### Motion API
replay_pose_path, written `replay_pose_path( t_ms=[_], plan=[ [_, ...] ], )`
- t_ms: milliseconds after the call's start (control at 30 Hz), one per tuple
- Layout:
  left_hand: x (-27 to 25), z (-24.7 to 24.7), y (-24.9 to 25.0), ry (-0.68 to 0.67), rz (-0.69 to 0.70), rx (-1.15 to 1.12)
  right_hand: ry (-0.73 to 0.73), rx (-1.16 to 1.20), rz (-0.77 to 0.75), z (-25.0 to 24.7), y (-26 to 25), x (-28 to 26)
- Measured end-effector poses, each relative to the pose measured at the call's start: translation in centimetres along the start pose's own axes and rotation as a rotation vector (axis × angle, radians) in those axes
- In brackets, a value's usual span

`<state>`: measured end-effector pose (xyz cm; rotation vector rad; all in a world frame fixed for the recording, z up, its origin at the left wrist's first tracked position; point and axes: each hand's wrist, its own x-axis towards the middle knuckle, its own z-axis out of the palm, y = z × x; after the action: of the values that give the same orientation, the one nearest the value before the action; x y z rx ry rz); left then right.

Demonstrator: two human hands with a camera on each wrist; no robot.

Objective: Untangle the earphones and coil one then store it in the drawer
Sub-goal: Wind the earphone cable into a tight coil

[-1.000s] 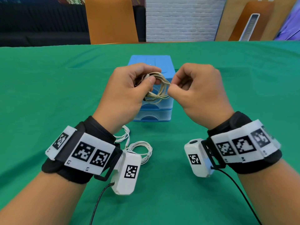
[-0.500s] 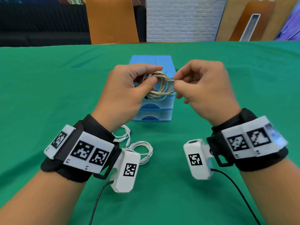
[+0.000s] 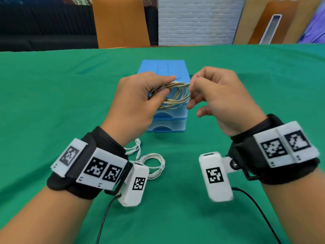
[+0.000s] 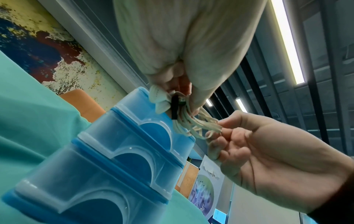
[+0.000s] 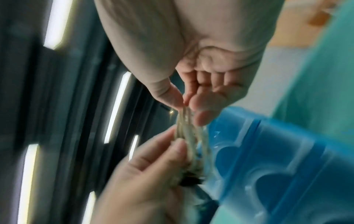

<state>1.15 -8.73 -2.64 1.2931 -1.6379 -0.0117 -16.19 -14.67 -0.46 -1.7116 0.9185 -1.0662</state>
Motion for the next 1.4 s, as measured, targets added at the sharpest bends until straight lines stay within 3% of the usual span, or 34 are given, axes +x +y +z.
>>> replay_pose_path(
  t_ms=[67,133,367,567,667,800,933,1033,1200,1333,1400],
  plan=[
    [0.0,0.0,0.1,-0.005,0.025,0.004,-0.132,0.220,0.170,-0.3,-0.2,0.0],
    [0.1,-0.1,0.3,-0.008,0.048,0.017,-0.238,0.353,0.246,-0.7,-0.2,0.0],
    [0.3,-0.6,0.4,0.010,0.047,0.016,-0.341,0.456,0.217,-1.0,0.5,0.1],
    [0.7,-1.1,0.5,0.075,-0.070,-0.142,-0.440,0.318,0.142,-1.5,0.8,0.0],
    [0.9,-1.5,0.6,0.119,-0.151,-0.282,-0.403,0.201,0.073,-1.4,1.1,0.0],
    [0.8,-1.3,1.0,0.137,-0.239,-0.461,-0.394,-0.107,-0.128,-0.2,1.6,-0.1],
    [0.5,-0.5,1.2,0.124,-0.283,-0.547,-0.331,-0.174,-0.235,0.6,2.1,0.0],
    [0.4,-0.1,1.5,0.136,-0.307,-0.629,-0.221,-0.059,-0.206,0.9,2.0,0.0],
    [0.4,0.2,2.0,0.186,-0.325,-0.696,-0.154,0.354,-0.020,1.7,1.3,-0.5],
    [0.5,0.0,1.9,0.247,-0.289,-0.629,-0.208,0.607,0.107,1.1,0.5,-0.8],
    [0.6,-0.2,1.8,0.281,-0.253,-0.580,-0.238,0.605,0.093,0.9,0.1,-1.0]
  ],
)
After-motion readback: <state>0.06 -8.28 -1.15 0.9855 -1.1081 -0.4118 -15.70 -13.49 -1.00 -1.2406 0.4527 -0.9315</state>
